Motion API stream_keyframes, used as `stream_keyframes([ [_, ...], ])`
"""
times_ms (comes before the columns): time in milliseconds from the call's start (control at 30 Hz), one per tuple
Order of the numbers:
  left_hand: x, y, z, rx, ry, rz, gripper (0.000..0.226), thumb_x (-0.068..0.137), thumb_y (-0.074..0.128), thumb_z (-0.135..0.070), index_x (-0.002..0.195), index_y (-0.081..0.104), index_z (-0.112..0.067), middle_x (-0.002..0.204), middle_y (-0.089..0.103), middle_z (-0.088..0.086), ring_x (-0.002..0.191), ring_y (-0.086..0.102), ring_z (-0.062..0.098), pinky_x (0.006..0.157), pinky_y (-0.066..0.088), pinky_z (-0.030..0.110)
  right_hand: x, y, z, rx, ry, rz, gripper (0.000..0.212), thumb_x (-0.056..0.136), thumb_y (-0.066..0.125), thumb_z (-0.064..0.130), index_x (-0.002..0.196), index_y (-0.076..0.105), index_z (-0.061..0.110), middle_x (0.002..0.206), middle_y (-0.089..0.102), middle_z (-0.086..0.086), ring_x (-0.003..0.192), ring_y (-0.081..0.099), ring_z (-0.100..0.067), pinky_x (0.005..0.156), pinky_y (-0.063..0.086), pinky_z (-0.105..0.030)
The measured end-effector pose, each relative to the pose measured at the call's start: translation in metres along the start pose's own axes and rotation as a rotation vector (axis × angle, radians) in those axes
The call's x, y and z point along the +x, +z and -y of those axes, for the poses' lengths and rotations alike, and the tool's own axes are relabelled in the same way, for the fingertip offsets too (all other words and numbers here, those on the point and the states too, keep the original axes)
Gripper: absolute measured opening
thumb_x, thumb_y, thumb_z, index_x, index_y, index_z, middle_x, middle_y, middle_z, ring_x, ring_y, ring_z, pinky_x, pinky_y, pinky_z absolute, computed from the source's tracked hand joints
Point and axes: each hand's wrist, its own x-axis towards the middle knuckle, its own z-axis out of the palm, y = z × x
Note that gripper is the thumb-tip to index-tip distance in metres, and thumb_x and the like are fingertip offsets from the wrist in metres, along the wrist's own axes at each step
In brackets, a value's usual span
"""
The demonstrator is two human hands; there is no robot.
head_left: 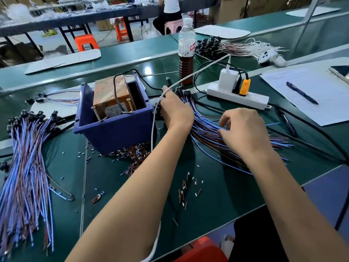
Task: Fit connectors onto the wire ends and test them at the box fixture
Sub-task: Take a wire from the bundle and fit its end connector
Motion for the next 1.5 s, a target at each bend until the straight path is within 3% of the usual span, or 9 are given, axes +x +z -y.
stream_keyframes([
  [200, -0.018, -0.011, 0.006, 0.019, 0.007, 0.168, 0.115, 0.093, 0.076, -0.027, 0.162, -0.013, -0.007, 0.13, 0.063, 0.014, 0.114, 0.061, 0.028, 0.083, 0.045, 0.033, -0.001, 0.006, 0.023, 0.184, -0.072, -0.17, 0.006, 0.089, 0.074, 0.017, 0.086, 0.078, 0.021, 0.08, 0.072, 0.0, 0.078, 0.067, -0.023, 0.076, 0.058, -0.036],
  [267, -0.027, -0.025, 0.01, 0.03, 0.015, 0.261, 0.099, 0.092, 0.072, -0.024, 0.163, 0.006, -0.004, 0.124, 0.066, 0.015, 0.112, 0.064, 0.033, 0.091, 0.055, 0.038, -0.001, 0.007, 0.033, 0.241, -0.092, -0.222, 0.006, 0.089, 0.072, 0.017, 0.087, 0.078, 0.02, 0.078, 0.073, 0.0, 0.075, 0.068, -0.024, 0.076, 0.058, -0.039],
  [300, -0.032, -0.033, 0.012, 0.02, 0.043, 0.31, 0.073, 0.09, 0.069, -0.021, 0.153, 0.037, -0.003, 0.113, 0.07, 0.014, 0.103, 0.068, 0.034, 0.088, 0.059, 0.041, 0.0, 0.007, 0.038, 0.267, -0.103, -0.242, 0.006, 0.089, 0.072, 0.017, 0.087, 0.077, 0.02, 0.078, 0.074, 0.0, 0.074, 0.068, -0.025, 0.076, 0.058, -0.039],
  [367, -0.041, -0.053, 0.018, -0.095, 0.095, 0.414, 0.005, 0.086, 0.064, -0.014, 0.092, 0.065, -0.013, 0.079, 0.068, 0.007, 0.071, 0.065, 0.028, 0.069, 0.062, 0.042, 0.0, 0.008, 0.052, 0.317, -0.145, -0.262, 0.006, 0.089, 0.072, 0.018, 0.088, 0.077, 0.019, 0.078, 0.074, 0.001, 0.074, 0.068, -0.024, 0.076, 0.058, -0.04],
  [633, -0.055, -0.161, 0.092, -0.355, -0.011, 0.776, 0.029, 0.082, 0.044, 0.007, 0.08, 0.062, -0.015, 0.053, 0.056, -0.011, 0.045, 0.041, 0.006, 0.044, 0.039, 0.02, -0.029, 0.028, 0.143, 0.426, -0.485, -0.095, 0.005, 0.089, 0.072, 0.02, 0.089, 0.076, 0.018, 0.084, 0.075, 0.002, 0.08, 0.068, -0.02, 0.079, 0.056, -0.04],
  [900, -0.037, -0.255, 0.187, 0.165, -0.173, 0.278, 0.024, 0.08, 0.051, 0.009, 0.07, 0.062, -0.01, 0.062, 0.059, 0.009, 0.061, 0.06, 0.028, 0.056, 0.045, 0.027, -0.069, 0.081, 0.258, 0.171, -0.765, 0.445, 0.004, 0.093, 0.058, 0.015, 0.093, 0.061, 0.016, 0.099, 0.069, -0.016, 0.089, 0.067, -0.041, 0.067, 0.047, -0.036],
  [1100, -0.004, -0.271, 0.213, 0.49, -0.167, -0.389, 0.024, 0.089, 0.059, -0.012, 0.111, 0.068, -0.012, 0.111, 0.069, 0.018, 0.11, 0.06, 0.039, 0.088, 0.046, 0.039, -0.063, 0.122, 0.308, -0.02, -0.799, 0.701, 0.03, 0.103, 0.055, 0.023, 0.127, 0.046, 0.008, 0.128, 0.061, -0.022, 0.117, 0.06, -0.042, 0.076, 0.039, -0.034],
  [1300, 0.043, -0.274, 0.233, 0.832, -0.226, -0.251, 0.041, 0.092, 0.071, -0.039, 0.118, 0.064, -0.007, 0.122, 0.064, 0.021, 0.122, 0.053, 0.038, 0.103, 0.036, 0.042, -0.072, 0.135, 0.328, -0.146, -0.703, 0.695, 0.047, 0.102, 0.054, 0.017, 0.141, 0.034, 0.0, 0.137, 0.058, -0.017, 0.125, 0.06, -0.039, 0.08, 0.039, -0.041],
  [1500, 0.048, -0.273, 0.234, 0.512, -0.195, -0.42, 0.019, 0.093, 0.066, -0.025, 0.104, 0.075, -0.012, 0.11, 0.072, 0.015, 0.113, 0.062, 0.037, 0.099, 0.045, 0.039, -0.063, 0.128, 0.324, -0.09, -0.636, 0.762, 0.041, 0.107, 0.05, 0.025, 0.139, 0.038, 0.003, 0.136, 0.058, -0.022, 0.125, 0.057, -0.045, 0.085, 0.043, -0.042],
])
